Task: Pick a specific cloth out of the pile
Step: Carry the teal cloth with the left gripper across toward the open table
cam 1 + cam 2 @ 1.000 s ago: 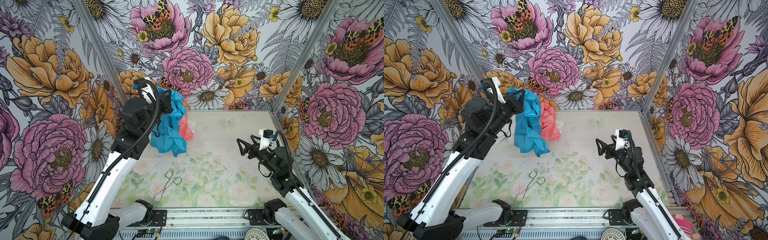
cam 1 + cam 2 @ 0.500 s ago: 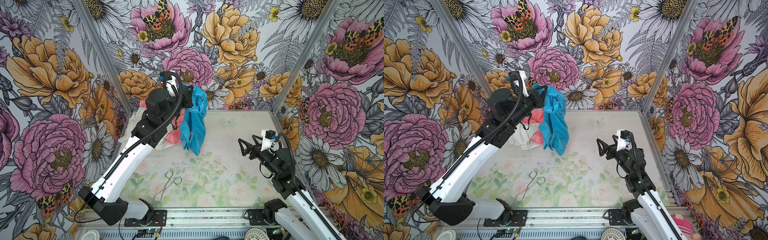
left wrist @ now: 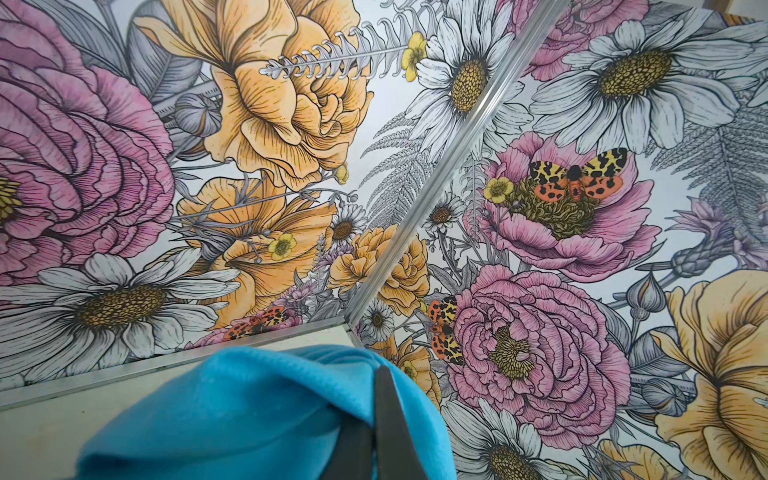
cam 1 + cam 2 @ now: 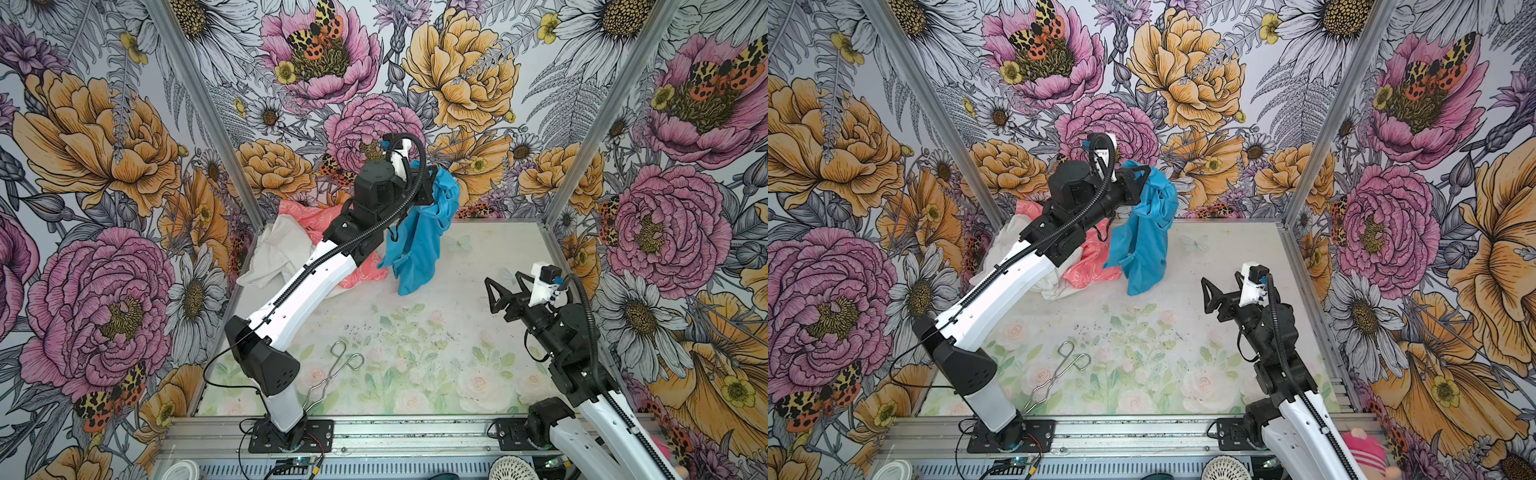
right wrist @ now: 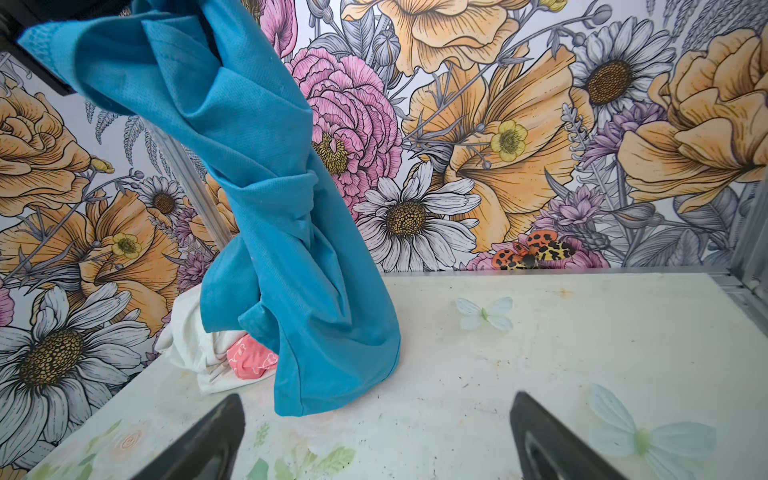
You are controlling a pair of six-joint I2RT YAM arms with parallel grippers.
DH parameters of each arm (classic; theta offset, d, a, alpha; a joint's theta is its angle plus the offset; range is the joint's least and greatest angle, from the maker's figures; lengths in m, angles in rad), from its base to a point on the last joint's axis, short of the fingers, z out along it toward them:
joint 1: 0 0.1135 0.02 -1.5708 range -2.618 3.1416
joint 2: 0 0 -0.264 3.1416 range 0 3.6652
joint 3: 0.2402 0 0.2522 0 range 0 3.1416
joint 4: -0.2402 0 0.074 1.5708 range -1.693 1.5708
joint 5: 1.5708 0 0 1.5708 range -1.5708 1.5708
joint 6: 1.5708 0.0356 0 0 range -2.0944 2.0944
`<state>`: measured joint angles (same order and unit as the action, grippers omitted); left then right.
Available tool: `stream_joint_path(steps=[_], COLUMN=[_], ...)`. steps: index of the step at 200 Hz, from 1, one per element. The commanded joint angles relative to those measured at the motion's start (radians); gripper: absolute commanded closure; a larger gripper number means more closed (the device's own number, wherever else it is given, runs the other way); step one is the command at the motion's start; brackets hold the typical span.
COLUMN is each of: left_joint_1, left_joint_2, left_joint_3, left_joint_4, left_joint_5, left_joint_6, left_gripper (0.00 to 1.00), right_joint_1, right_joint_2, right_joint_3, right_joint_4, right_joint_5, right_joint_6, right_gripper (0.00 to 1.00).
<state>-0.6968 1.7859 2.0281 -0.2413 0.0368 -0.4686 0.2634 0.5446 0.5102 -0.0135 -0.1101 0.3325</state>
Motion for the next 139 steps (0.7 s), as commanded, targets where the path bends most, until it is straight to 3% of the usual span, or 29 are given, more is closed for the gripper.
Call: stream_joint_path(steps=[1, 69, 101, 139], left_joint_1=[-0.019, -0.074, -0.094, -0.117], left_joint_2=[0.095, 0.394, 0.475, 0.561], left_joint_3=[0.093, 0.363, 0.354, 0.287], left_joint_4=[0.033, 0.034, 0.033, 0.03], left_joint_5=[0.076, 0.178, 0.172, 0.144], left_joint_6=[-0.032, -0.111, -0.116, -0.098], left_gripper=[1.0, 1.0, 1.0, 1.0], right_joint_1=[0.005, 0.005, 0.002, 0.003], right_joint_2=[-0.032, -0.139, -0.19, -0.198], right_joint_3=[-0.013, -0.01, -0.009, 0.0], right_joint_4=[-0.019, -0.114, -0.158, -0.183], right_joint_5=[0.087, 0.338, 0.427, 0.442], right_joint_6=[-0.014, -0.017, -0.019, -0.026], right_gripper=[0.01, 0.01, 0.0, 0.0])
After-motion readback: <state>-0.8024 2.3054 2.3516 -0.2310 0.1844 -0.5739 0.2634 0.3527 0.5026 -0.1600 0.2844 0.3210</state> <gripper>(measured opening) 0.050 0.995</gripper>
